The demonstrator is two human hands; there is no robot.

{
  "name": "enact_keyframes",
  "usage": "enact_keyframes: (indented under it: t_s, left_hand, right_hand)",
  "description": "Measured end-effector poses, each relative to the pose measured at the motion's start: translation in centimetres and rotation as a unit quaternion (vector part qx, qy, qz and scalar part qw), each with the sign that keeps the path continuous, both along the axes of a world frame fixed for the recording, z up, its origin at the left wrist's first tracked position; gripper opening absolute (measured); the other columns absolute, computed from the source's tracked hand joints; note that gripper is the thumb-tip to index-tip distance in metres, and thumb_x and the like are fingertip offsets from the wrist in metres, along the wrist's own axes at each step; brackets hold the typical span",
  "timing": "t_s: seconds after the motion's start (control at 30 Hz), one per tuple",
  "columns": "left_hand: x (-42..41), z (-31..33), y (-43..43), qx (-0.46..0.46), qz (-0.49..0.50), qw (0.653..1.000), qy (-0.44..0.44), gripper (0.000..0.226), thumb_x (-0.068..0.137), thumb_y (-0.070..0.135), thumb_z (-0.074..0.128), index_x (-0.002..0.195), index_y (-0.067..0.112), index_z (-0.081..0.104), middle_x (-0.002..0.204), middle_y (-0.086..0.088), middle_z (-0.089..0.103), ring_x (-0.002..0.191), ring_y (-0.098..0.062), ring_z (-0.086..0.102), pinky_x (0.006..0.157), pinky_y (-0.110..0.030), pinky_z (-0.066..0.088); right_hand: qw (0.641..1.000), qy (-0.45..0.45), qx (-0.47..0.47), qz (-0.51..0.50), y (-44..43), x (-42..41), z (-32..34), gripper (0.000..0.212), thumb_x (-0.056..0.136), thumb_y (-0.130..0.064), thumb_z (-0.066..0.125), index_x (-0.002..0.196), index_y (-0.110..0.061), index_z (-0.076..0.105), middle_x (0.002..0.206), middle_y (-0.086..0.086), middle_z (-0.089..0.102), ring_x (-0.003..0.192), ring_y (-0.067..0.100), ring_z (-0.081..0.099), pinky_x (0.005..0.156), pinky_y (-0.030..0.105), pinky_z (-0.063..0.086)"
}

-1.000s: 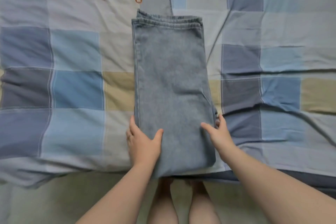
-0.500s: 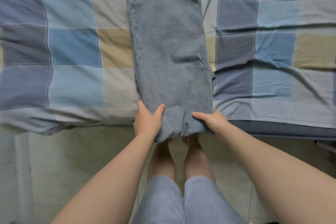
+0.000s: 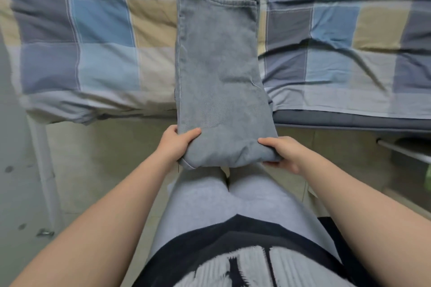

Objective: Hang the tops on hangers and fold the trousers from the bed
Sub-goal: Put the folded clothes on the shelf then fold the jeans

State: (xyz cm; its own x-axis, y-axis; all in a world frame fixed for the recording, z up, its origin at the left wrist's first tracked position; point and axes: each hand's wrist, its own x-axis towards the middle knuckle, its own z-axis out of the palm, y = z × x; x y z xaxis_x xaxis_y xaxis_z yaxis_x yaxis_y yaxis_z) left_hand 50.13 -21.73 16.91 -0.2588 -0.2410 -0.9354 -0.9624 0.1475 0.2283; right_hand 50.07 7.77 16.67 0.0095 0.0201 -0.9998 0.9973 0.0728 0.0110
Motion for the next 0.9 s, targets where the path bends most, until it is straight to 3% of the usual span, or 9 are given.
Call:
enact_keyframes:
  t_s: [0.1, 0.2, 0.3, 0.43, 0.6, 0.7, 0.77, 0.83, 0.9]
  left_hand:
    - [-2.5, 1.5, -0.6, 0.025, 0.074, 0.997, 0.016, 0.061, 0.082, 0.027, 0.082, 0.135, 0.014, 0.054, 0.123, 0.0, 0.069, 0.1, -0.016, 0.071, 0.081, -0.034, 0.058]
    - [-5.7, 2.8, -0.8, 0.075, 0.146, 0.986, 0.037, 0.075, 0.09, 0.02, 0.071, 0.154, 0.026, 0.033, 0.125, 0.007, 0.065, 0.103, -0.02, 0.07, 0.071, -0.035, 0.059]
    - [-9.8, 3.8, -0.3, 0.128, 0.169, 0.976, 0.054, 0.046, 0.095, 0.019, 0.059, 0.134, 0.041, 0.05, 0.113, 0.008, 0.068, 0.086, -0.014, 0.067, 0.06, -0.026, 0.05]
    - [-15.8, 3.7, 0.4, 0.185, 0.232, 0.954, 0.038, 0.011, 0.095, 0.025, 0.055, 0.094, 0.027, 0.066, 0.072, 0.004, 0.063, 0.053, -0.008, 0.057, 0.053, -0.02, 0.044]
    - [-23.4, 2.0, 0.9, 0.193, 0.266, 0.943, 0.059, 0.012, 0.095, 0.025, 0.056, 0.087, 0.02, 0.063, 0.055, 0.004, 0.058, 0.06, -0.01, 0.057, 0.05, -0.018, 0.049]
    - [-27.8, -0.3, 1.9, 0.167, 0.268, 0.944, 0.093, 0.014, 0.098, 0.032, 0.056, 0.091, 0.022, 0.064, 0.074, 0.004, 0.062, 0.072, -0.009, 0.06, 0.06, -0.023, 0.047]
    - [-29.9, -2.4, 3.0, 0.124, 0.243, 0.95, 0.15, 0.018, 0.1, 0.036, 0.054, 0.107, 0.024, 0.065, 0.089, 0.005, 0.067, 0.083, -0.009, 0.062, 0.067, -0.025, 0.045]
    - [-30.8, -5.0, 4.0, 0.07, 0.18, 0.955, 0.227, 0.035, 0.101, 0.03, 0.056, 0.136, 0.026, 0.055, 0.11, 0.005, 0.068, 0.094, -0.013, 0.063, 0.077, -0.029, 0.049]
    - [-30.5, -8.0, 4.2, -0.005, 0.053, 0.953, 0.298, 0.056, 0.097, 0.021, 0.063, 0.149, 0.023, 0.042, 0.131, 0.001, 0.061, 0.115, -0.02, 0.061, 0.099, -0.039, 0.05]
  right_hand:
    - [0.998, 0.037, 0.016, -0.05, -0.1, -2.7, 1.4, 0.017, 0.084, -0.022, 0.076, 0.097, -0.014, 0.071, 0.092, 0.007, 0.076, 0.076, 0.019, 0.07, 0.056, 0.031, 0.059]
    - [0.99, 0.066, 0.037, -0.123, 0.0, -6.3, 2.1, 0.015, 0.087, -0.022, 0.072, 0.1, -0.016, 0.067, 0.084, 0.004, 0.074, 0.068, 0.017, 0.069, 0.05, 0.028, 0.056]
    - [0.979, 0.091, 0.024, -0.184, 0.1, -10.2, 2.5, 0.007, 0.091, -0.022, 0.065, 0.096, -0.017, 0.064, 0.066, 0.002, 0.071, 0.057, 0.016, 0.067, 0.051, 0.028, 0.056]
    - [0.967, 0.12, 0.003, -0.224, -0.1, -15.5, 2.1, 0.009, 0.092, -0.021, 0.06, 0.087, -0.018, 0.067, 0.069, 0.002, 0.072, 0.06, 0.017, 0.069, 0.062, 0.03, 0.055]
    - [0.951, 0.15, 0.014, -0.269, -1.0, -23.0, -0.3, 0.016, 0.091, -0.021, 0.054, 0.091, -0.017, 0.069, 0.081, 0.006, 0.072, 0.073, 0.02, 0.07, 0.067, 0.031, 0.054]
    - [0.94, 0.172, 0.02, -0.294, -2.3, -27.8, -3.0, 0.023, 0.094, -0.021, 0.054, 0.111, -0.02, 0.068, 0.097, 0.007, 0.071, 0.081, 0.02, 0.069, 0.07, 0.033, 0.053]
    - [0.933, 0.191, 0.018, -0.306, -3.2, -30.3, -5.2, 0.028, 0.095, -0.02, 0.055, 0.12, -0.02, 0.067, 0.106, 0.005, 0.071, 0.089, 0.018, 0.069, 0.083, 0.035, 0.054]
    - [0.936, 0.21, 0.007, -0.283, -4.2, -31.6, -7.5, 0.029, 0.097, -0.022, 0.055, 0.125, -0.02, 0.064, 0.111, 0.0, 0.069, 0.1, 0.014, 0.065, 0.096, 0.035, 0.048]
    - [0.948, 0.255, 0.035, -0.189, -5.2, -31.5, -9.9, 0.034, 0.099, -0.024, 0.057, 0.133, -0.019, 0.059, 0.113, -0.004, 0.066, 0.099, 0.012, 0.06, 0.087, 0.03, 0.045]
